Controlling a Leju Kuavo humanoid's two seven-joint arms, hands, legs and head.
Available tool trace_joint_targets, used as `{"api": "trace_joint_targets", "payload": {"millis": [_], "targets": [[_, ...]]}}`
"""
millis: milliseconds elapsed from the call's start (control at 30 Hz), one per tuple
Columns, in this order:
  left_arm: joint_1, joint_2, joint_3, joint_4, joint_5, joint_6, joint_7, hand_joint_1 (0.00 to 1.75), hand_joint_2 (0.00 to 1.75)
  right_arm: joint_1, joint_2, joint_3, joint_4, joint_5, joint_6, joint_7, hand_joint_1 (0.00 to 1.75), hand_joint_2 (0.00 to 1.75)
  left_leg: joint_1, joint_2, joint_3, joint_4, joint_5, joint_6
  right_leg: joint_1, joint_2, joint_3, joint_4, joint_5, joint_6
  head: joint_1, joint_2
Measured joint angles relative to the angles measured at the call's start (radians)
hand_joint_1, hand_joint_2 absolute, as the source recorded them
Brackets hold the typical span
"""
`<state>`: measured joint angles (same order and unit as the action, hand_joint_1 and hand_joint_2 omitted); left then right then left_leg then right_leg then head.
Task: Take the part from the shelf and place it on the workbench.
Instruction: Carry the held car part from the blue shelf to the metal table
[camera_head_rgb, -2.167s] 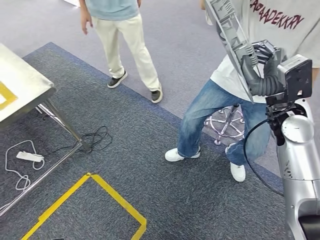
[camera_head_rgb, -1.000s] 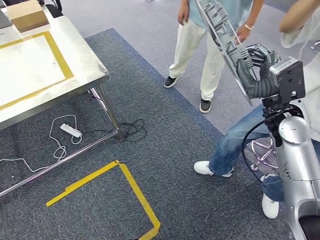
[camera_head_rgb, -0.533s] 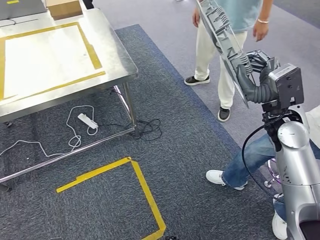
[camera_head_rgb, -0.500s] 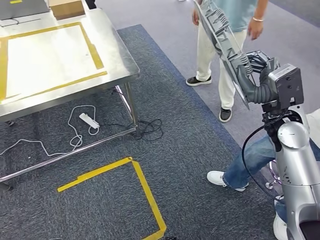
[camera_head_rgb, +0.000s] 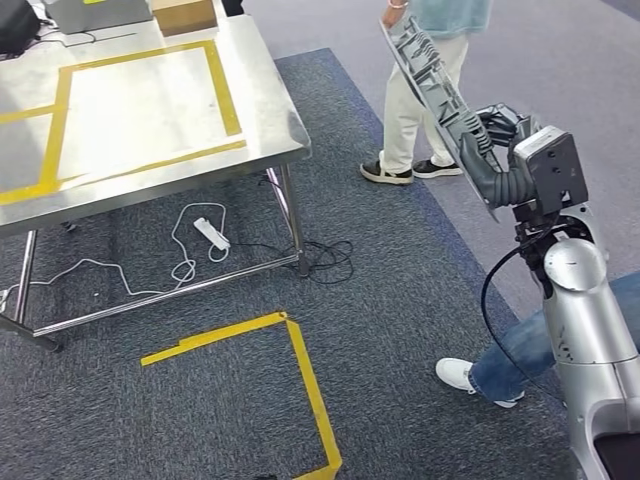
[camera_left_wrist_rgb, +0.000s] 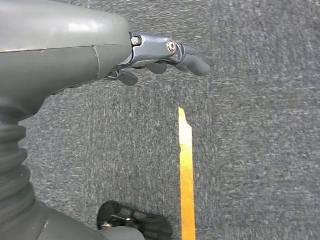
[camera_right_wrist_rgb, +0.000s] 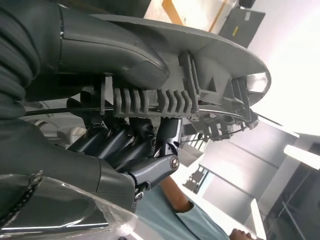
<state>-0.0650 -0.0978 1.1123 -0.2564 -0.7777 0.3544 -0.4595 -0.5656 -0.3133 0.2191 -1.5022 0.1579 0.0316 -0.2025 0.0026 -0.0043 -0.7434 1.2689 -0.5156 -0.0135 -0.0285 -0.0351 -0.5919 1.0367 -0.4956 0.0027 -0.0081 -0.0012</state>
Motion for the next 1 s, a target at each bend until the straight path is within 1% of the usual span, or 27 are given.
{"api": "trace_joint_targets", "payload": {"millis": [33, 67, 100, 133, 167, 233, 267, 300, 333, 367, 400, 433, 467, 500, 533, 567, 600, 633, 667, 733, 800, 833, 867, 900, 933, 967, 1000], "targets": [[0.0, 0.0, 0.004, 0.0, 0.0, 0.001, 0.0, 0.0, 1.75, -0.001, 0.001, 0.004, 0.002, 0.002, 0.0, 0.001, 1.75, 1.75, -0.002, 0.011, 0.033, -0.073, 0.041, 0.006, 0.001, -0.008, 0.005, -0.001, -0.004, 0.002, 0.0, 0.0], [-0.001, 0.002, 0.008, 0.0, 0.0, 0.001, 0.0, 0.0, 1.75, -0.003, 0.001, 0.007, 0.005, 0.003, 0.0, 0.001, 1.75, 1.75, -0.008, 0.027, 0.065, -0.141, 0.069, 0.013, 0.003, -0.016, 0.01, -0.001, -0.007, 0.005, 0.0, 0.0], [-0.002, 0.003, 0.01, -0.001, 0.0, 0.002, 0.0, 0.0, 1.75, -0.006, 0.002, 0.01, 0.007, 0.006, 0.0, 0.001, 1.75, 1.75, -0.014, 0.041, 0.089, -0.193, 0.084, 0.022, 0.006, -0.023, 0.012, -0.002, -0.01, 0.008, 0.0, 0.0], [-0.003, 0.003, 0.013, -0.001, 0.0, 0.002, 0.0, 0.0, 1.75, -0.008, 0.003, 0.013, 0.01, 0.01, 0.0, 0.002, 1.75, 1.75, -0.019, 0.051, 0.102, -0.224, 0.088, 0.028, 0.008, -0.031, 0.014, -0.003, -0.012, 0.013, 0.001, 0.0], [-0.004, 0.004, 0.015, -0.001, 0.001, 0.002, 0.0, 0.0, 1.75, -0.011, 0.006, 0.016, 0.014, 0.015, 0.0, 0.003, 1.75, 1.75, -0.023, 0.052, 0.103, -0.23, 0.083, 0.033, 0.01, -0.038, 0.015, -0.006, -0.013, 0.017, 0.001, 0.0], [-0.003, 0.003, 0.022, -0.002, 0.003, 0.003, 0.0, 0.0, 1.75, -0.02, 0.017, 0.025, 0.024, 0.033, -0.002, 0.006, 1.75, 1.75, -0.021, 0.038, 0.109, -0.243, 0.084, 0.041, 0.009, -0.046, 0.02, -0.009, -0.018, 0.027, 0.002, 0.0], [-0.003, 0.003, 0.025, -0.002, 0.004, 0.003, 0.0, 0.0, 1.75, -0.025, 0.023, 0.031, 0.03, 0.044, -0.004, 0.006, 1.75, 1.75, -0.018, 0.031, 0.115, -0.25, 0.086, 0.046, 0.009, -0.036, 0.016, 0.002, -0.029, 0.031, 0.002, 0.0], [-0.005, 0.002, 0.028, -0.003, 0.005, 0.003, 0.0, 0.0, 1.75, -0.03, 0.029, 0.039, 0.038, 0.054, -0.007, 0.007, 1.75, 1.75, -0.014, 0.023, 0.121, -0.257, 0.089, 0.051, 0.008, -0.018, 0.001, 0.035, -0.047, 0.033, 0.004, 0.0], [-0.008, 0.001, 0.031, -0.003, 0.006, 0.002, 0.0, 0.0, 1.75, -0.033, 0.034, 0.046, 0.046, 0.064, -0.01, 0.008, 1.75, 1.75, -0.011, 0.014, 0.126, -0.261, 0.09, 0.055, 0.007, 0.004, -0.027, 0.09, -0.073, 0.034, 0.007, 0.0], [-0.012, 0.001, 0.032, -0.003, 0.006, 0.002, 0.0, 0.0, 1.75, -0.036, 0.039, 0.053, 0.054, 0.071, -0.012, 0.009, 1.75, 1.75, -0.01, 0.005, 0.126, -0.262, 0.09, 0.057, 0.007, 0.021, -0.064, 0.159, -0.101, 0.035, 0.009, 0.0], [-0.014, 0.0, 0.034, -0.003, 0.006, 0.002, 0.0, 0.0, 1.75, -0.037, 0.043, 0.058, 0.062, 0.076, -0.013, 0.009, 1.75, 1.75, -0.01, -0.005, 0.126, -0.261, 0.089, 0.058, 0.008, 0.029, -0.103, 0.225, -0.121, 0.036, 0.011, 0.0], [-0.014, 0.0, 0.034, -0.003, 0.006, 0.001, 0.0, 0.0, 1.75, -0.039, 0.047, 0.063, 0.069, 0.079, -0.014, 0.01, 1.75, 1.75, -0.01, -0.016, 0.127, -0.26, 0.088, 0.059, 0.008, 0.032, -0.13, 0.265, -0.125, 0.037, 0.011, 0.0], [-0.015, 0.0, 0.035, -0.003, 0.006, 0.001, 0.0, 0.0, 1.75, -0.04, 0.051, 0.067, 0.075, 0.081, -0.014, 0.01, 1.75, 1.75, -0.01, -0.027, 0.128, -0.258, 0.086, 0.059, 0.007, 0.033, -0.142, 0.269, -0.107, 0.038, 0.011, 0.0], [-0.014, 0.0, 0.036, -0.003, 0.006, 0.001, 0.0, 0.0, 1.75, -0.042, 0.054, 0.072, 0.08, 0.084, -0.014, 0.01, 1.75, 1.75, -0.009, -0.038, 0.129, -0.255, 0.083, 0.057, 0.007, 0.034, -0.132, 0.23, -0.07, 0.037, 0.011, 0.0], [-0.014, 0.0, 0.036, -0.003, 0.005, 0.0, 0.0, 0.0, 1.75, -0.046, 0.057, 0.076, 0.085, 0.087, -0.014, 0.01, 1.75, 1.75, -0.008, -0.049, 0.13, -0.25, 0.079, 0.054, 0.005, 0.04, -0.109, 0.163, -0.025, 0.038, 0.011, 0.0], [-0.014, -0.001, 0.037, -0.003, 0.004, -0.001, 0.0, 0.0, 1.75, -0.05, 0.06, 0.081, 0.091, 0.091, -0.014, 0.011, 1.75, 1.75, -0.007, -0.06, 0.129, -0.245, 0.074, 0.05, 0.003, 0.054, -0.082, 0.099, 0.007, 0.038, 0.011, 0.0], [-0.015, -0.001, 0.038, -0.003, 0.003, -0.002, 0.0, 0.0, 1.75, -0.055, 0.063, 0.086, 0.096, 0.096, -0.014, 0.011, 1.75, 1.75, -0.007, -0.069, 0.125, -0.237, 0.071, 0.045, 0.001, 0.068, -0.058, 0.046, 0.026, 0.037, 0.011, 0.0], [-0.015, 0.0, 0.039, -0.003, 0.001, -0.003, 0.0, 0.0, 1.75, -0.059, 0.066, 0.092, 0.102, 0.103, -0.014, 0.012, 1.75, 1.75, -0.007, -0.076, 0.119, -0.232, 0.069, 0.04, 0.0, 0.079, -0.044, 0.017, 0.029, 0.035, 0.01, 0.0], [-0.014, 0.0, 0.039, -0.003, 0.0, -0.004, 0.0, 0.0, 1.75, -0.062, 0.07, 0.097, 0.108, 0.109, -0.014, 0.013, 1.75, 1.75, -0.006, -0.083, 0.114, -0.23, 0.07, 0.035, 0.001, 0.085, -0.038, 0.01, 0.022, 0.032, 0.01, 0.0], [-0.01, 0.0, 0.04, -0.003, -0.004, -0.004, 0.0, 0.0, 1.75, -0.07, 0.082, 0.107, 0.118, 0.123, -0.016, 0.016, 1.75, 1.75, -0.004, -0.09, 0.109, -0.229, 0.069, 0.026, 0.0, 0.074, -0.034, 0.005, 0.021, 0.023, 0.01, 0.0], [-0.008, 0.0, 0.041, -0.003, -0.01, -0.005, 0.001, 0.0, 1.75, -0.08, 0.09, 0.115, 0.126, 0.139, -0.022, 0.02, 1.75, 1.75, -0.005, -0.059, 0.095, -0.195, 0.047, 0.013, -0.003, 0.059, -0.025, 0.0, 0.02, 0.011, 0.004, 0.0], [-0.01, 0.001, 0.041, -0.003, -0.013, -0.005, 0.001, 0.0, 1.75, -0.084, 0.092, 0.118, 0.131, 0.148, -0.026, 0.022, 1.75, 1.75, -0.005, -0.036, 0.075, -0.149, 0.024, 0.006, -0.003, 0.05, -0.02, -0.002, 0.018, 0.006, 0.002, 0.0], [-0.011, 0.001, 0.041, -0.003, -0.016, -0.006, 0.002, 0.0, 1.75, -0.088, 0.093, 0.122, 0.136, 0.157, -0.028, 0.024, 1.75, 1.75, -0.003, -0.017, 0.045, -0.086, -0.004, 0.0, -0.002, 0.041, -0.016, -0.003, 0.016, 0.002, -0.001, 0.0], [-0.012, 0.002, 0.041, -0.003, -0.02, -0.006, 0.004, 0.0, 1.75, -0.092, 0.093, 0.125, 0.141, 0.166, -0.03, 0.025, 1.75, 1.75, 0.0, -0.008, 0.011, -0.019, -0.029, -0.004, -0.002, 0.032, -0.013, -0.003, 0.013, 0.0, -0.002, 0.0], [-0.011, 0.002, 0.041, -0.003, -0.024, -0.007, 0.006, 0.0, 1.75, -0.095, 0.093, 0.129, 0.147, 0.176, -0.032, 0.027, 1.75, 1.75, 0.003, -0.004, -0.016, 0.031, -0.042, -0.006, -0.002, 0.025, -0.011, -0.003, 0.011, -0.001, -0.002, 0.0], [-0.01, 0.001, 0.041, -0.003, -0.027, -0.008, 0.009, 0.0, 1.75, -0.097, 0.093, 0.133, 0.152, 0.187, -0.034, 0.028, 1.75, 1.75, 0.006, -0.003, -0.027, 0.048, -0.035, -0.008, -0.002, 0.02, -0.008, -0.003, 0.008, 0.0, -0.002, 0.0], [-0.009, 0.001, 0.041, -0.003, -0.029, -0.009, 0.01, 0.0, 1.75, -0.1, 0.093, 0.136, 0.156, 0.197, -0.036, 0.03, 1.75, 1.75, 0.007, -0.002, -0.019, 0.025, -0.011, -0.007, -0.002, 0.016, -0.004, -0.003, 0.005, 0.002, -0.002, 0.0]]}}
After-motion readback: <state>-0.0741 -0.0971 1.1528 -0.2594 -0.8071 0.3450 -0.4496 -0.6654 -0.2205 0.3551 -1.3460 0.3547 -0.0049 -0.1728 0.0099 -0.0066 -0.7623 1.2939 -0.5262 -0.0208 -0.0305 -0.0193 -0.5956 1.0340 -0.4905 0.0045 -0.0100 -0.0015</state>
